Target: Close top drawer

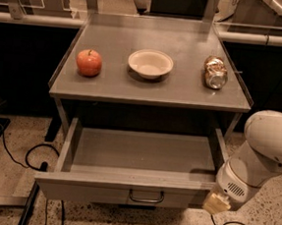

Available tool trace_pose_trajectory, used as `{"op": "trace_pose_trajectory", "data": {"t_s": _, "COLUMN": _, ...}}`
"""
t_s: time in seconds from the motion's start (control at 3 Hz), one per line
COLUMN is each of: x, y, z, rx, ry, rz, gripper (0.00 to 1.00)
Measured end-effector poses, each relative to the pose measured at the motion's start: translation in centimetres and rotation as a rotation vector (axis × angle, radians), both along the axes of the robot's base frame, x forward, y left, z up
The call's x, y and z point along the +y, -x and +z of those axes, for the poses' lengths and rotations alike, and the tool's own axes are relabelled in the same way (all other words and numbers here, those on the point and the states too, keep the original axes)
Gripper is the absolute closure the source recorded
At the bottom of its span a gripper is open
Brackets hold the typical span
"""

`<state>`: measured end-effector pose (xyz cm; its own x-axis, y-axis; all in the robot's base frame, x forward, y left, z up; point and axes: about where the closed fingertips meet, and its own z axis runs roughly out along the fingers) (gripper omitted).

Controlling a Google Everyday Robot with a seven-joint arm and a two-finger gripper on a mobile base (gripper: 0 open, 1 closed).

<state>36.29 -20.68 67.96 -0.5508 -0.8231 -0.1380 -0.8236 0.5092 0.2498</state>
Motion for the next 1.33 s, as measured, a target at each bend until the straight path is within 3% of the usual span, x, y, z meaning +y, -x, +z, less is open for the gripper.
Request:
{"op": "trace_pose_trajectory", "data": {"t_s": 0.33, "x": 0.30, "y": 0.04, "z": -0.59, "rx": 0.015, "ry": -0.017, "rz": 0.013, "gripper": 0.82}}
{"op": "trace_pose_trajectory", "data": {"t_s": 1.33, "x": 0.31, "y": 0.05, "z": -0.61, "rx": 0.015, "ry": -0.017, "rz": 0.013, "gripper": 0.11}}
